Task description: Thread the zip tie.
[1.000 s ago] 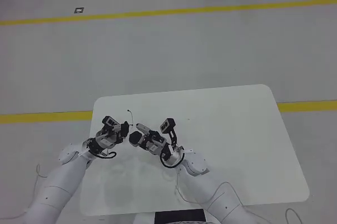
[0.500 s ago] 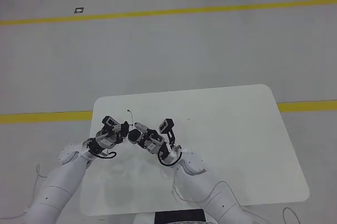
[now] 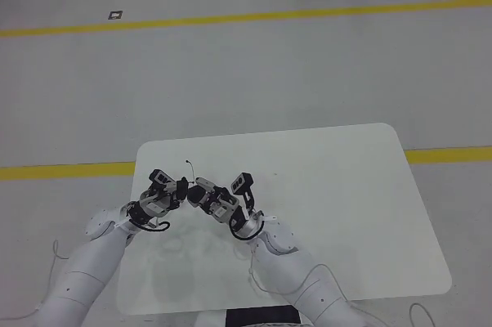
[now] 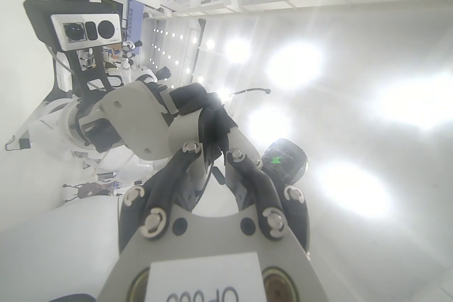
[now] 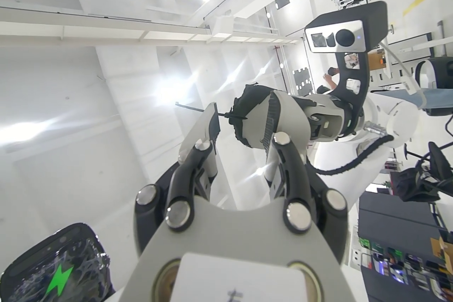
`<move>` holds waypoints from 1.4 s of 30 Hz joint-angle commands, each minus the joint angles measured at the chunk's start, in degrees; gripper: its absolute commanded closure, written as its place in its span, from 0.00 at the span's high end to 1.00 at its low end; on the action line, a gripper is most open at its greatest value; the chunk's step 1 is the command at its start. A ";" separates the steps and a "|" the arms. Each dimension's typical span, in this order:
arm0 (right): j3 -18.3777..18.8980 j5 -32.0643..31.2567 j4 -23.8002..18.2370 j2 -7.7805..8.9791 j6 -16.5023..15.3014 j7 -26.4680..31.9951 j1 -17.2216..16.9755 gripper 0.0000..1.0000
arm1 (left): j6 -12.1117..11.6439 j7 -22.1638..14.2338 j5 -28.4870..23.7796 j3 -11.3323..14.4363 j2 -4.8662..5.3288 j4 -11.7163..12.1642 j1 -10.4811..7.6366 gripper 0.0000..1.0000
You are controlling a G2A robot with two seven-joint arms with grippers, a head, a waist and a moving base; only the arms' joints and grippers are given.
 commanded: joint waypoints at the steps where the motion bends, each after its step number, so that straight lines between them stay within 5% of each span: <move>1: 0.25 -0.05 0.10 -0.20 0.00 0.01 -0.04 0.28 | 0.00 0.00 0.00 0.00 0.00 0.00 0.00 0.00; 20: 2.71 -2.05 1.27 -2.20 0.00 0.46 -0.16 0.21 | 0.00 0.00 0.00 0.00 0.00 0.00 0.00 0.00; 42: 3.37 -1.53 0.89 -2.30 0.00 0.21 -0.16 0.15 | 0.00 0.00 0.00 0.00 0.00 0.00 0.00 0.00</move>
